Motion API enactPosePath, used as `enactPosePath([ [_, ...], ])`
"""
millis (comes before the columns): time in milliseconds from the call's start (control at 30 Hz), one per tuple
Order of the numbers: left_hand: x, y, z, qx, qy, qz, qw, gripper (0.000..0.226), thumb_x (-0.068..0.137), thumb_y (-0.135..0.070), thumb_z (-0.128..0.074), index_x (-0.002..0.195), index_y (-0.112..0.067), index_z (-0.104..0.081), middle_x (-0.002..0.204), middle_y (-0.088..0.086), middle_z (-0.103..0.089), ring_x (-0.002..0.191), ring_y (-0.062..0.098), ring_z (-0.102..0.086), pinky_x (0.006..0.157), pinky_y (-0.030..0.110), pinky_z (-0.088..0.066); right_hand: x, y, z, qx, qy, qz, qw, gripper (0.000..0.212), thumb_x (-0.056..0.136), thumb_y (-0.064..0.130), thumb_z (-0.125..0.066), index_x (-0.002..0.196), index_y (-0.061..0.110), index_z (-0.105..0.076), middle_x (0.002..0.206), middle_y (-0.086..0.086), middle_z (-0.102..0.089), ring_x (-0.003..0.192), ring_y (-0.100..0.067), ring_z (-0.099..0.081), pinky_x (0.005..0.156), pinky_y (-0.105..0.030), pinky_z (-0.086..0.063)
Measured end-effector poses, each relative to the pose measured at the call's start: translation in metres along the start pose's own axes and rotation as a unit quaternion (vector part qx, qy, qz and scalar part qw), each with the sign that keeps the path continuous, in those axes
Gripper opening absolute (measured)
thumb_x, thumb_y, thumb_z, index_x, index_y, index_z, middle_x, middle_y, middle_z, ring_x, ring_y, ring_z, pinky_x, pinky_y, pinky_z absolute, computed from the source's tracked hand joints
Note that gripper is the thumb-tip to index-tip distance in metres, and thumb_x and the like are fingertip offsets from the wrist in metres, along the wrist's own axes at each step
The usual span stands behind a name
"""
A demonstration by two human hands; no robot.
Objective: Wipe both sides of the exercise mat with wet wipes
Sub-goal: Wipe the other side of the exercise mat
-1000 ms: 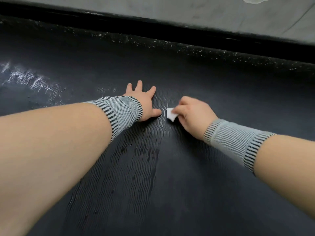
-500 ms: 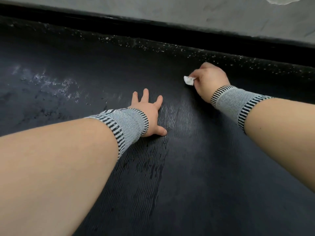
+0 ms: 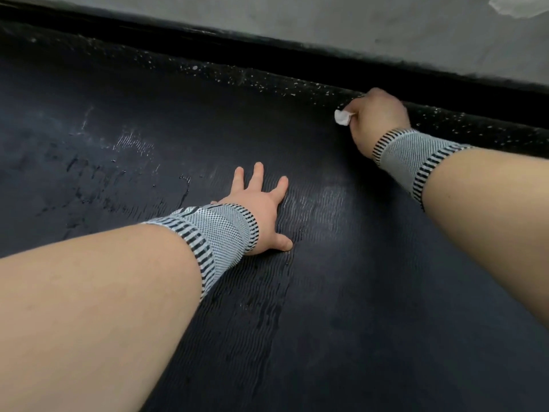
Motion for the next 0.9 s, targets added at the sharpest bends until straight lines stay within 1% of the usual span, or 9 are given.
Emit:
enactPosePath([
  [67, 0.0, 0.0, 0.0, 0.0, 0.001, 0.002, 1.0, 0.115, 0.078, -0.062, -0.069, 0.152, -0.04, 0.016, 0.157, 0.004, 0.033, 0.146, 0.035, 0.023, 0.112, 0.064, -0.027, -0.016, 0.006, -0.002, 0.017, -0.003, 0.02, 1.0, 0.03, 0.092, 0.018, -0.049, 0.118, 0.017, -0.065, 0.118, -0.013, -0.052, 0.105, -0.035, -0.054, 0.087, -0.032, -0.042],
  [167, 0.0, 0.0, 0.0, -0.002, -0.001, 0.007, 1.0, 0.114, 0.078, -0.061, -0.07, 0.152, -0.041, 0.015, 0.157, 0.002, 0.033, 0.146, 0.034, 0.024, 0.109, 0.067, -0.029, -0.053, 0.029, -0.005, 0.054, -0.001, 0.146, 0.988, 0.028, 0.089, 0.015, -0.053, 0.113, 0.015, -0.068, 0.108, -0.012, -0.057, 0.096, -0.033, -0.058, 0.082, -0.033, -0.044],
  [233, 0.0, 0.0, 0.0, -0.006, -0.001, 0.008, 1.0, 0.115, 0.078, -0.061, -0.07, 0.152, -0.041, 0.015, 0.157, 0.002, 0.033, 0.146, 0.034, 0.024, 0.109, 0.067, -0.03, -0.05, 0.034, -0.005, 0.061, -0.001, 0.178, 0.982, 0.026, 0.089, 0.013, -0.054, 0.11, 0.015, -0.07, 0.104, -0.012, -0.058, 0.093, -0.032, -0.059, 0.08, -0.034, -0.046],
  [433, -0.001, 0.001, -0.001, -0.007, 0.006, 0.007, 1.0, 0.115, 0.078, -0.06, -0.07, 0.152, -0.041, 0.016, 0.157, 0.002, 0.034, 0.146, 0.034, 0.025, 0.111, 0.065, -0.027, 0.024, 0.013, -0.008, 0.003, -0.016, 0.02, 1.0, 0.03, 0.092, 0.018, -0.046, 0.115, 0.013, -0.066, 0.115, -0.018, -0.052, 0.103, -0.038, -0.055, 0.085, -0.035, -0.044],
  [500, -0.001, 0.002, -0.001, -0.009, 0.007, 0.006, 1.0, 0.115, 0.078, -0.061, -0.07, 0.151, -0.041, 0.016, 0.157, 0.001, 0.034, 0.146, 0.033, 0.025, 0.111, 0.066, -0.028, 0.014, 0.021, -0.01, 0.015, -0.004, 0.014, 1.0, 0.03, 0.092, 0.018, -0.048, 0.117, 0.013, -0.064, 0.117, -0.016, -0.052, 0.105, -0.037, -0.054, 0.086, -0.033, -0.042],
  [633, -0.001, 0.0, -0.001, -0.002, 0.002, 0.007, 1.0, 0.114, 0.078, -0.062, -0.069, 0.151, -0.042, 0.016, 0.157, 0.001, 0.034, 0.146, 0.033, 0.025, 0.108, 0.069, -0.029, -0.048, 0.048, -0.006, 0.067, 0.008, 0.167, 0.984, 0.029, 0.091, 0.017, -0.052, 0.117, 0.015, -0.066, 0.111, -0.011, -0.056, 0.1, -0.03, -0.057, 0.085, -0.035, -0.044],
  [700, -0.001, 0.001, 0.0, -0.004, 0.002, 0.008, 1.0, 0.114, 0.078, -0.062, -0.069, 0.151, -0.042, 0.016, 0.157, 0.001, 0.034, 0.146, 0.033, 0.025, 0.108, 0.069, -0.028, -0.048, 0.051, -0.006, 0.06, 0.018, 0.2, 0.978, 0.028, 0.091, 0.017, -0.052, 0.115, 0.016, -0.067, 0.109, -0.01, -0.057, 0.098, -0.029, -0.057, 0.083, -0.036, -0.045],
  [767, -0.001, 0.001, 0.0, -0.006, 0.006, 0.008, 1.0, 0.114, 0.078, -0.061, -0.07, 0.151, -0.042, 0.016, 0.157, 0.0, 0.034, 0.146, 0.032, 0.025, 0.108, 0.068, -0.029, -0.022, 0.046, -0.009, 0.048, 0.005, 0.169, 0.984, 0.028, 0.092, 0.02, -0.05, 0.114, 0.018, -0.067, 0.11, -0.011, -0.055, 0.101, -0.031, -0.056, 0.085, -0.035, -0.044],
  [900, -0.001, 0.001, -0.001, -0.005, 0.007, 0.009, 1.0, 0.116, 0.077, -0.062, -0.07, 0.151, -0.042, 0.016, 0.157, 0.0, 0.035, 0.146, 0.032, 0.026, 0.109, 0.067, -0.03, 0.03, 0.024, -0.012, 0.005, -0.011, 0.032, 0.999, 0.029, 0.092, 0.017, -0.048, 0.115, 0.016, -0.066, 0.115, -0.015, -0.052, 0.102, -0.037, -0.055, 0.083, -0.034, -0.044],
])
Point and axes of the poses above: each hand's wrist, its own x-axis towards the middle knuckle, its own z-axis out of the back of the hand, y = z × x, the point moved 7 cm from there along x, towards the middle knuckle
